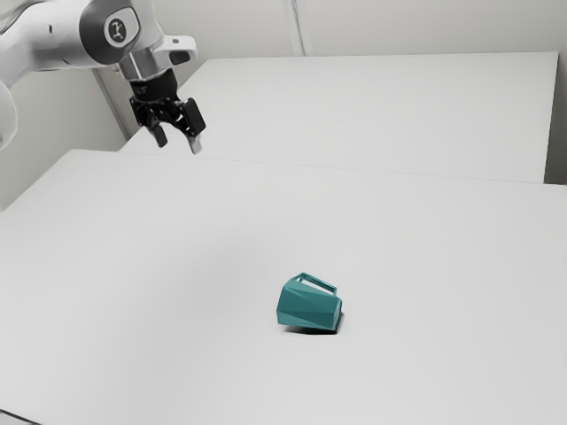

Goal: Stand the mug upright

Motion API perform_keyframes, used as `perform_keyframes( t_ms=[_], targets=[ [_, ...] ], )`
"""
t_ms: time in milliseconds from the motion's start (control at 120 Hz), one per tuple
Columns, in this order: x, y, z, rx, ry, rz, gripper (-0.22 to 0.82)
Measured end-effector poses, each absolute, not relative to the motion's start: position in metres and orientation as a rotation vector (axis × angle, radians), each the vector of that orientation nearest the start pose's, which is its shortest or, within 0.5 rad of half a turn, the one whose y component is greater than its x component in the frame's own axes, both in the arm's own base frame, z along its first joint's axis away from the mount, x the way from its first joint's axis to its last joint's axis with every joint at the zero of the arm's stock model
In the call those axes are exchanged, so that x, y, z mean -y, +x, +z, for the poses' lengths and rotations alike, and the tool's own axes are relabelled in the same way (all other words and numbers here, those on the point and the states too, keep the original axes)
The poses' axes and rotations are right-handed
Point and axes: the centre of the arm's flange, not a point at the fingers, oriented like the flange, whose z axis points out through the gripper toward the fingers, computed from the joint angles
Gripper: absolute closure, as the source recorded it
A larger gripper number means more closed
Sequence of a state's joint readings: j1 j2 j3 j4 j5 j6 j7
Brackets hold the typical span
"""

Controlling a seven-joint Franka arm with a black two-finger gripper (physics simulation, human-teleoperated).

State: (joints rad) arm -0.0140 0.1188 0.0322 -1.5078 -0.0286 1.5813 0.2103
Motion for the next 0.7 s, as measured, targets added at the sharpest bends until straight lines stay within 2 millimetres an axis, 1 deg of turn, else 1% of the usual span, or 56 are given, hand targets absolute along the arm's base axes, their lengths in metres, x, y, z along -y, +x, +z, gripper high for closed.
perform_keyframes(
  t_ms=[183,242,358,475,575,642,700],
  targets=[
    [-0.007,0.589,0.585,-0.305,-3.158,0.076,0.0],
    [-0.006,0.586,0.583,-0.306,-3.159,0.084,0.0],
    [-0.005,0.569,0.558,-0.301,-3.185,0.116,0.0],
    [0.001,0.556,0.551,-0.282,-3.271,0.084,0.0],
    [0.008,0.54,0.526,-0.243,-3.37,0.128,0.0],
    [0.013,0.528,0.501,-0.201,-3.438,0.161,0.0],
    [0.019,0.52,0.484,-0.16,-3.503,0.176,0.0]
  ],
)
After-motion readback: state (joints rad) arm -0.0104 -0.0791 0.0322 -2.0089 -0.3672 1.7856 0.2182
